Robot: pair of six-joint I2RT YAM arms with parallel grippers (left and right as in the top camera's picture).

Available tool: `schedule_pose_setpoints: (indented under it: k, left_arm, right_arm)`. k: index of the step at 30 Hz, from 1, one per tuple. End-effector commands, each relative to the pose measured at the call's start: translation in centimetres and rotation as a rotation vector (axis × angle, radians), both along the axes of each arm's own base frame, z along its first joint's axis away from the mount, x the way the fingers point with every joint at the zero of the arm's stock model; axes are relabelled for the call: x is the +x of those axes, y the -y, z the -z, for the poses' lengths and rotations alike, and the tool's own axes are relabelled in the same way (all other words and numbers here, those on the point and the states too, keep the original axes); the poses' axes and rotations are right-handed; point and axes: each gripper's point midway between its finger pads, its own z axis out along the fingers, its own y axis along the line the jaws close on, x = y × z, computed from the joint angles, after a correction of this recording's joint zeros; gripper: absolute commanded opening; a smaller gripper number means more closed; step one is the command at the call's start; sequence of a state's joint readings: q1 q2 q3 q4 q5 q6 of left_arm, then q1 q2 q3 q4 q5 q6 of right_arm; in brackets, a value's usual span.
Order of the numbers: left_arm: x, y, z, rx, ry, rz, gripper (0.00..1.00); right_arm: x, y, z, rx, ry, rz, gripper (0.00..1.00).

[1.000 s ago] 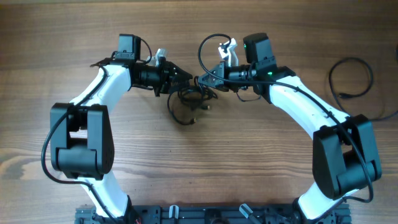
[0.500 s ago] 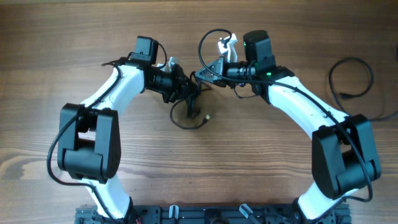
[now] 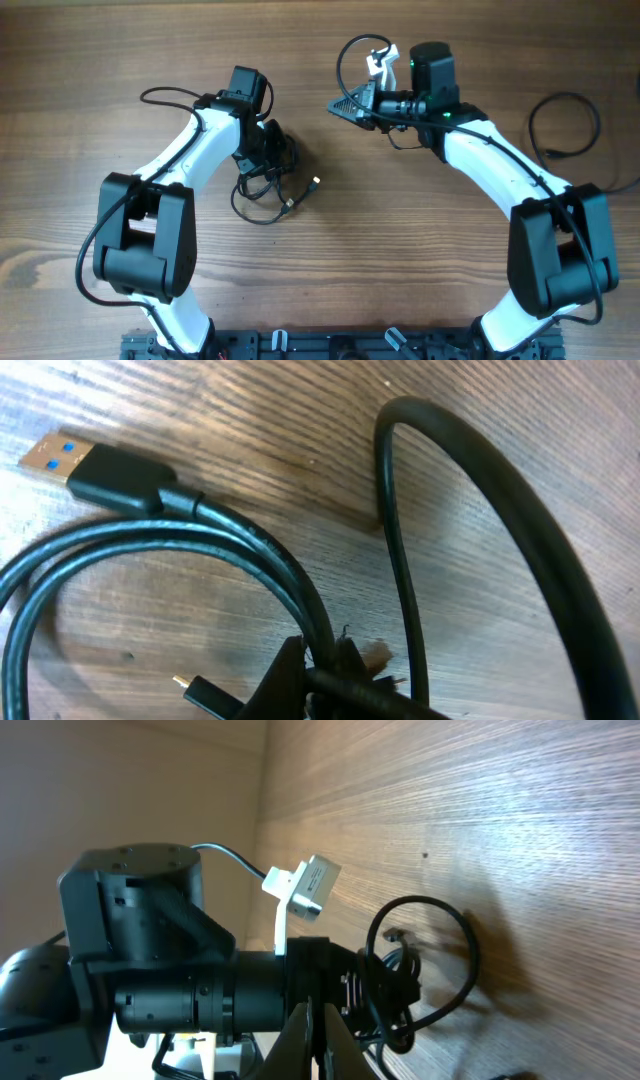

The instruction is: Untangle cables

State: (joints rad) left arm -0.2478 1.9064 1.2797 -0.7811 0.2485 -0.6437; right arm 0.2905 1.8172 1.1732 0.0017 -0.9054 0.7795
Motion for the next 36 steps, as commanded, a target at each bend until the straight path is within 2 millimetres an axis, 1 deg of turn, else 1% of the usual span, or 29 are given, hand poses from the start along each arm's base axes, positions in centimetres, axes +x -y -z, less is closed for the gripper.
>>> schedule_pose_setpoints:
  k: [1, 2, 4, 6, 7, 8, 10, 13, 17, 19, 20, 21, 24, 27, 28, 30, 31, 32, 34, 36]
  left_arm:
    - [-0.3, 0.7, 0.8, -0.041, 0.045, 0.222, 0.04]
    - [-0.4, 1.7, 0.4, -0.102, 0.062, 0.280, 0.04]
    - [-0.7, 3.1, -0.2, -0.189, 0.076, 0.328, 0.04]
    - [-1.1, 4.2, -0.9, -0.268, 0.069, 0.336, 0.04]
    - [-1.3, 4.8, -1.3, -0.312, 0.064, 0.340, 0.04]
    - [-1.5, 5.4, -1.7, -0.355, 0.059, 0.342, 0.04]
    - [-1.8, 6.1, -2.3, -0.412, 0.042, 0.326, 0.04]
    - [-1.8, 6.2, -2.3, -0.421, -0.003, 0.246, 0.04]
    - [-1.9, 6.3, -2.4, -0.432, -0.012, 0.235, 0.04]
    - [-2.0, 6.3, -2.4, -0.433, -0.028, 0.214, 0.04]
    - [-2.1, 6.3, -2.5, -0.436, -0.036, 0.208, 0.04]
    - [-2.2, 6.4, -2.6, -0.445, -0.039, 0.209, 0.04]
    - [-2.4, 6.6, -2.8, -0.467, -0.047, 0.214, 0.04]
    - [-2.3, 6.4, -2.6, -0.449, -0.030, 0.236, 0.04]
    - [-2.2, 6.0, -2.2, -0.413, -0.026, 0.231, 0.04]
    - [-1.8, 4.9, -1.3, -0.330, -0.017, 0.221, 0.04]
    - [-1.7, 4.3, -0.9, -0.290, -0.013, 0.215, 0.04]
    - [-1.6, 3.9, -0.7, -0.264, -0.011, 0.212, 0.04]
    - [-1.4, 2.9, -0.1, -0.194, -0.001, 0.214, 0.04]
    - [-1.3, 2.7, 0.0, -0.177, 0.018, 0.251, 0.04]
  right_arm:
    - [-0.8, 0.1, -0.4, -0.034, 0.077, -0.069, 0.08]
    - [-1.0, 0.5, 0.5, -0.073, 0.073, -0.065, 0.18]
    - [-1.5, 1.1, 2.0, -0.141, 0.049, -0.061, 0.34]
    - [-2.2, 1.5, 2.9, -0.172, 0.023, -0.076, 0.47]
    - [-2.6, 1.5, 3.2, -0.179, -0.002, -0.081, 0.52]
    - [-2.8, 1.5, 3.3, -0.183, -0.010, -0.085, 0.52]
    - [-3.2, 1.2, 3.4, -0.187, -0.004, -0.101, 0.49]
    - [-4.2, -0.4, 3.2, -0.188, 0.066, -0.178, 0.46]
    - [-5.7, -2.4, 3.2, -0.195, 0.117, -0.255, 0.46]
    - [-6.1, -2.9, 3.3, -0.201, 0.120, -0.266, 0.46]
    - [-6.0, -2.9, 3.5, -0.218, 0.124, -0.259, 0.43]
    - [-5.9, -2.9, 3.7, -0.233, 0.127, -0.252, 0.36]
    - [-5.3, -2.5, 4.2, -0.276, 0.136, -0.222, 0.05]
    - [-4.6, -2.0, 4.5, -0.300, 0.144, -0.192, 0.04]
    - [-4.2, -1.7, 4.3, -0.293, 0.146, -0.179, 0.04]
    - [-3.9, -1.5, 3.1, -0.236, 0.150, -0.188, 0.05]
    - [-3.8, -1.4, 2.0, -0.187, 0.151, -0.200, 0.04]
    - [-3.7, -1.2, 1.4, -0.163, 0.148, -0.200, 0.04]
    - [-3.0, 0.2, -0.7, -0.109, 0.160, -0.180, 0.04]
    - [-2.6, 1.5, -2.0, -0.106, 0.180, -0.147, 0.04]
